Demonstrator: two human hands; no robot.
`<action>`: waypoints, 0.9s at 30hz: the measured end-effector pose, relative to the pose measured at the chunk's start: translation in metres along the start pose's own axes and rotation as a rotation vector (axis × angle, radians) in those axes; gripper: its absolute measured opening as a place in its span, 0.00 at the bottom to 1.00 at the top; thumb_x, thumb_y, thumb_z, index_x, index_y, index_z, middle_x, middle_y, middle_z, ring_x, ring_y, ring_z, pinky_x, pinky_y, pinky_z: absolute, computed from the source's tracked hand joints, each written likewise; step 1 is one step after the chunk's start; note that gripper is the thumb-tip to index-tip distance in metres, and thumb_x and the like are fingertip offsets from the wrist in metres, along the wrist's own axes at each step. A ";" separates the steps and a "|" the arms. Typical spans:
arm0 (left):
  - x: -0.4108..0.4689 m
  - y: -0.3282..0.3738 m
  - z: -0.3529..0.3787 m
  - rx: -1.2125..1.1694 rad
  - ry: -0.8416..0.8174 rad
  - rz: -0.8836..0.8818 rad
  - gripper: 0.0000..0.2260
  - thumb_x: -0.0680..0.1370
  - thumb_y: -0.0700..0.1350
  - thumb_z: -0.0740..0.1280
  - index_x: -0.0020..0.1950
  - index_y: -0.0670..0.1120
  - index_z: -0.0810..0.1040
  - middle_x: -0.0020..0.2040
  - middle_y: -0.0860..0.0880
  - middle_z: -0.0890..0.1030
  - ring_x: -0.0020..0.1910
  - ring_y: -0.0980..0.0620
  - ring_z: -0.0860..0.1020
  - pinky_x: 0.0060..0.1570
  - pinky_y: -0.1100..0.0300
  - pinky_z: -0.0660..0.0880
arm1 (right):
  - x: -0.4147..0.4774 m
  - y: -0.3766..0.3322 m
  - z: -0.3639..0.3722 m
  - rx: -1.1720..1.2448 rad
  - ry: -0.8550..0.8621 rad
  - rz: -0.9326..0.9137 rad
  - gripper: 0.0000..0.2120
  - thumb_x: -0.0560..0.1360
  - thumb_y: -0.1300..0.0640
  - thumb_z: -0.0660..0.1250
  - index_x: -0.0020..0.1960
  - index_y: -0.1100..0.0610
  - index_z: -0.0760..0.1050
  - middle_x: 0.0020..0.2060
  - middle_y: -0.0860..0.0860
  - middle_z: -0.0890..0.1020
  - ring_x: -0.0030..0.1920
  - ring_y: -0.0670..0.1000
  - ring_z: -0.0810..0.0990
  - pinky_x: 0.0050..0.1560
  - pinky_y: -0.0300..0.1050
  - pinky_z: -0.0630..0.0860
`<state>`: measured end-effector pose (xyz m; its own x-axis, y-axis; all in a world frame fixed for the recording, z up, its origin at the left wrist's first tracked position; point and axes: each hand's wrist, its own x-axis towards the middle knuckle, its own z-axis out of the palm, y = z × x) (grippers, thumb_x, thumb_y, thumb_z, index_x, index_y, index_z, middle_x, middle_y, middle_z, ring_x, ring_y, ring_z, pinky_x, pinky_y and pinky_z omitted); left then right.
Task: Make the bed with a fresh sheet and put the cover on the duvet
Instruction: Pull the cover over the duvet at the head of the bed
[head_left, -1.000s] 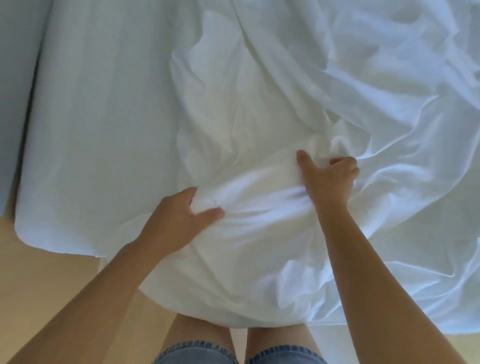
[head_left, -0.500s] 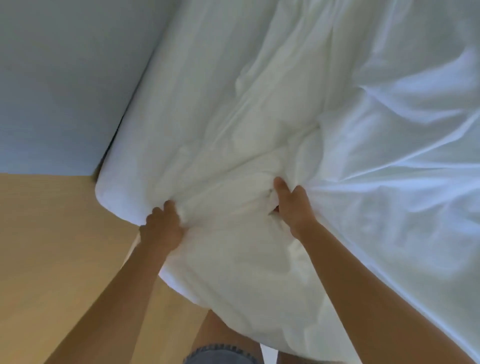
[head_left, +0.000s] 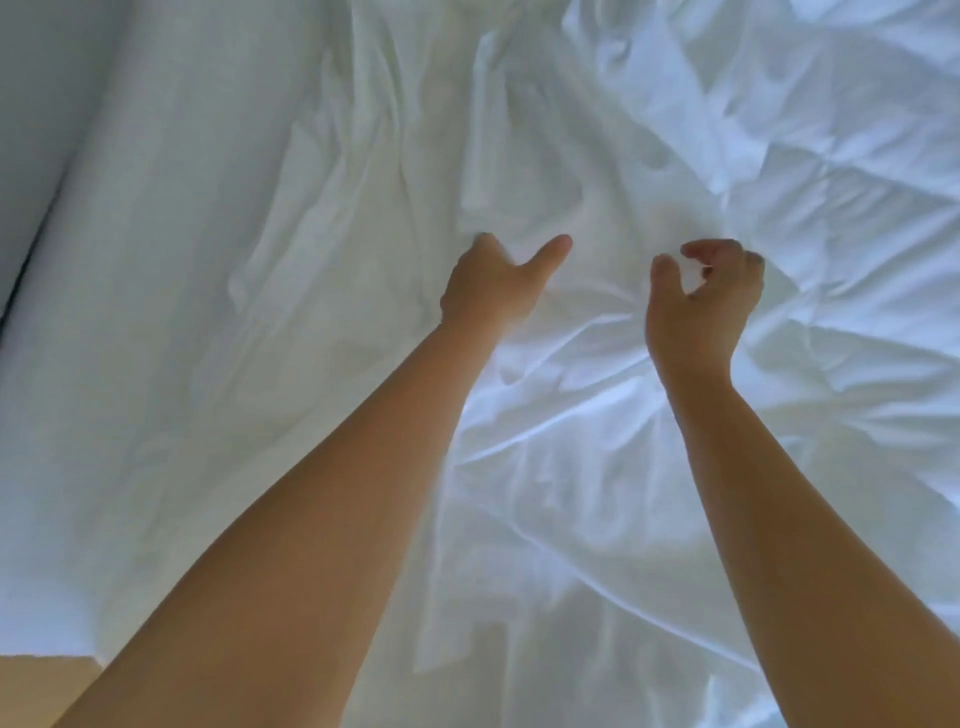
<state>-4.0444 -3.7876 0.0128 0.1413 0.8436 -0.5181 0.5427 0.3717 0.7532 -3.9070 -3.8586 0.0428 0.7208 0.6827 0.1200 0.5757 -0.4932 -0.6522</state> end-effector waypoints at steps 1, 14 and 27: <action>0.009 0.012 0.010 0.011 -0.012 -0.015 0.37 0.70 0.68 0.65 0.63 0.38 0.71 0.57 0.42 0.77 0.57 0.43 0.75 0.53 0.54 0.71 | 0.018 0.012 -0.004 -0.018 0.062 0.000 0.16 0.73 0.57 0.66 0.58 0.62 0.72 0.56 0.56 0.72 0.57 0.55 0.70 0.59 0.39 0.62; 0.070 0.114 0.075 0.209 0.375 0.135 0.11 0.78 0.46 0.61 0.44 0.38 0.76 0.44 0.40 0.78 0.48 0.40 0.77 0.40 0.52 0.70 | 0.130 0.071 0.033 0.083 -0.607 0.089 0.15 0.77 0.61 0.59 0.32 0.56 0.62 0.29 0.49 0.67 0.35 0.53 0.68 0.38 0.44 0.66; 0.042 0.203 0.199 0.434 -0.323 0.432 0.09 0.79 0.40 0.62 0.47 0.37 0.80 0.51 0.36 0.80 0.50 0.41 0.78 0.48 0.54 0.71 | 0.209 0.127 -0.090 0.538 -0.091 0.389 0.07 0.72 0.56 0.61 0.39 0.59 0.72 0.34 0.51 0.73 0.36 0.51 0.72 0.38 0.45 0.70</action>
<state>-3.7634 -3.7541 0.0630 0.6222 0.6983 -0.3539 0.6550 -0.2168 0.7238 -3.6488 -3.8268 0.0525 0.7879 0.5639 -0.2475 -0.0093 -0.3910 -0.9203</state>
